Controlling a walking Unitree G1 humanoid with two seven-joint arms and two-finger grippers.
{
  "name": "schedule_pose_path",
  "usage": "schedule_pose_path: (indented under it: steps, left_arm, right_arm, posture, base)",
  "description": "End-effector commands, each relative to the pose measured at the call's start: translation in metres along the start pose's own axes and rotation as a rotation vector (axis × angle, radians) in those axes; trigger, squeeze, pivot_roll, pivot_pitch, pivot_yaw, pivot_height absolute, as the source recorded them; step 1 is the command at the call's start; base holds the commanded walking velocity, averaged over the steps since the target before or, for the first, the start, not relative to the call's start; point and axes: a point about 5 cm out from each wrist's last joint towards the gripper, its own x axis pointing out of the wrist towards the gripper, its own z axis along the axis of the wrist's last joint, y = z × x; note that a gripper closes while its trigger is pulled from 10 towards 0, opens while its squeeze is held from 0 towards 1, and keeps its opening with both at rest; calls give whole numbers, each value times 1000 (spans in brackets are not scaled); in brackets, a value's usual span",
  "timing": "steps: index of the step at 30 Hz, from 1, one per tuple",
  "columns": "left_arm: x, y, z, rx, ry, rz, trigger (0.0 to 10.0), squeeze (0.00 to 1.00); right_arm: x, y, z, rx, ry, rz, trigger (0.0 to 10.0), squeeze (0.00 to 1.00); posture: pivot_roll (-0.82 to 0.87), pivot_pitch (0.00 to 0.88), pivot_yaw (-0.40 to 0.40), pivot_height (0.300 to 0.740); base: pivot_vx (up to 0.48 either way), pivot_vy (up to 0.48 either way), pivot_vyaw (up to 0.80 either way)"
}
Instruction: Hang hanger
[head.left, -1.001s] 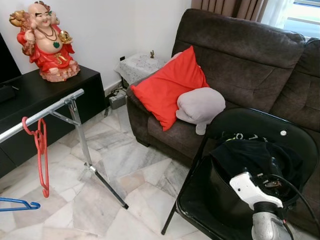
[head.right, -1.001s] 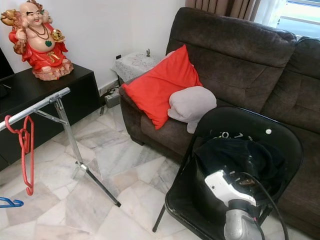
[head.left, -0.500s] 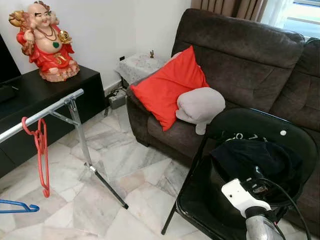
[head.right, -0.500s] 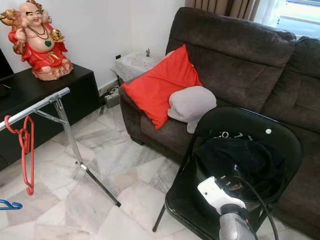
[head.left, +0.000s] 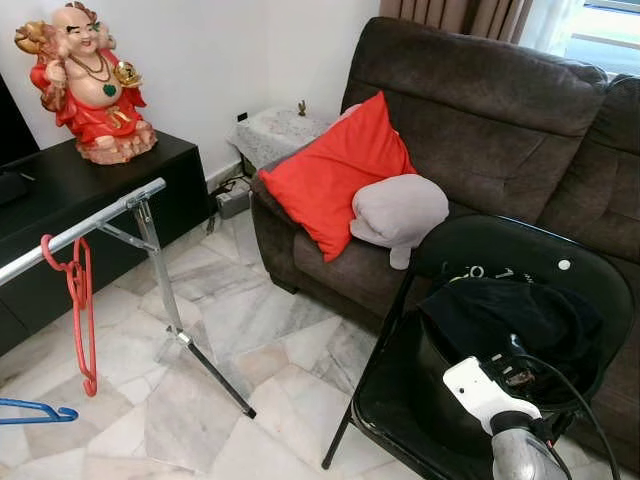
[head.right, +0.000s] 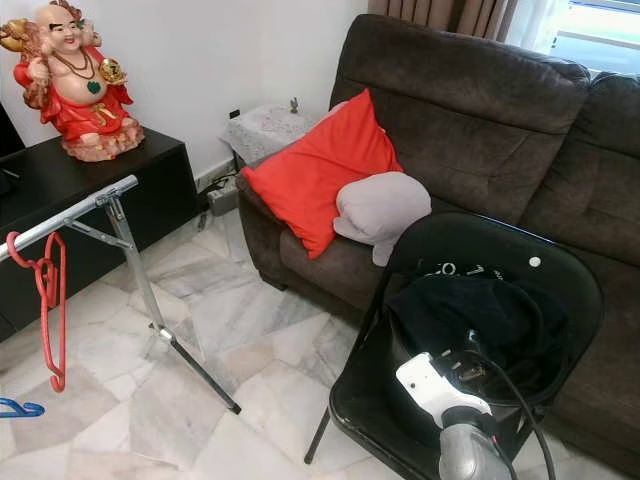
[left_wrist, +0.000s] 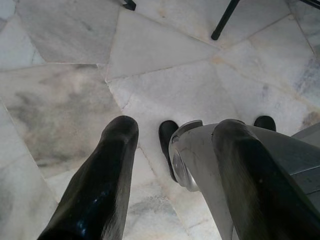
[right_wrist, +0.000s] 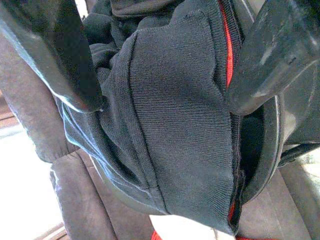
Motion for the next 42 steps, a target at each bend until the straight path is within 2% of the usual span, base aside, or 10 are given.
schedule_pose_path:
  steps: [1, 18, 31, 42]
  left_arm:
    - [-2, 0, -6, -6, 27, 3, 10000, 0]
    - [-2, 1, -7, -7, 40, 7, 10000, 0]
    - [-2, -1, -9, -9, 47, 7, 10000, 0]
    - [-4, 2, -12, -11, 56, 12, 10000, 0]
  right_arm:
    - [2, 1, 0, 4, 9, 12, 10000, 0]
    - [13, 0, 1, 5, 15, 14, 10000, 0]
    - [12, 11, 2, 11, 16, 74, 10000, 0]
    - [13, 11, 3, 13, 14, 76, 10000, 0]
  posture:
    - [104, 33, -17, 740]
    - [106, 30, -14, 740]
    - [109, 36, -15, 740]
    - [107, 36, -16, 740]
  base:
    - [0, 0, 0]
    - [0, 0, 0]
    - [0, 0, 0]
    - [0, 0, 0]
